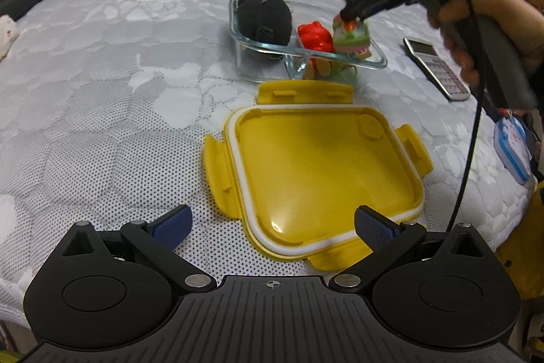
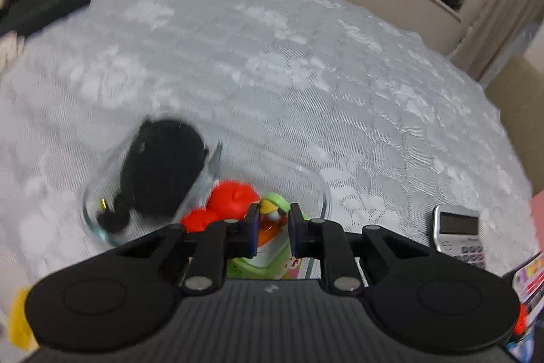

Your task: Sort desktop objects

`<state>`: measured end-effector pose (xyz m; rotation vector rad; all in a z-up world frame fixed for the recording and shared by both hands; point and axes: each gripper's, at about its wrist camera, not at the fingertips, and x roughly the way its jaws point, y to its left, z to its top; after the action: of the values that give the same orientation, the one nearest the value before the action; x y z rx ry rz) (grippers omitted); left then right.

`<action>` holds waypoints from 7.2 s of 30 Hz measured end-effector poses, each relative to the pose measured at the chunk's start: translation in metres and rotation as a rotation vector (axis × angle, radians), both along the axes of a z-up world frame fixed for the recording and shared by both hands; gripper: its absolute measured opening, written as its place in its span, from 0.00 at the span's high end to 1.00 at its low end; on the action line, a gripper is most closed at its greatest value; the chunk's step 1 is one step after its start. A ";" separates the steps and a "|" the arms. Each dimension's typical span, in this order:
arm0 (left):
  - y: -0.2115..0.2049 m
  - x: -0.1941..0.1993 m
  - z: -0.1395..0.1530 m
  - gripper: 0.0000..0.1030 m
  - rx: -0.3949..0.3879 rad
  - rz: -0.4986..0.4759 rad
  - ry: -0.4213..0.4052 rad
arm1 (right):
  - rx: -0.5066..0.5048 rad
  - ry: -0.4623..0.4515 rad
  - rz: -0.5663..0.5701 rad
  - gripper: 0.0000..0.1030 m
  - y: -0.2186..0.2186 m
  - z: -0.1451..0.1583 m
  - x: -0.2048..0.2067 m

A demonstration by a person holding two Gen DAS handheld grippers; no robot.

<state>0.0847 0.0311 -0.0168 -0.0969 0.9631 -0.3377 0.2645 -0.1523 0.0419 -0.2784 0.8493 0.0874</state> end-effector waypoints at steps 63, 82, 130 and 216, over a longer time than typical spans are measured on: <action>0.006 0.012 -0.016 0.00 -0.001 0.025 0.051 | 0.292 0.194 -0.064 0.57 -0.012 -0.022 0.033; 0.003 0.012 -0.003 0.00 0.032 0.053 0.037 | 0.491 0.027 -0.076 0.52 -0.041 -0.045 0.004; -0.084 0.213 0.052 0.81 0.121 0.104 0.005 | 0.509 -0.247 -0.066 0.12 -0.105 -0.075 -0.208; -0.153 0.259 0.011 0.71 -0.087 0.118 0.266 | 0.621 -0.237 -0.009 0.11 -0.103 -0.076 -0.210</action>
<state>0.3436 -0.1220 -0.0061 -0.2823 1.2003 -0.2612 0.0545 -0.2553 -0.0340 0.2947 0.5530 0.2970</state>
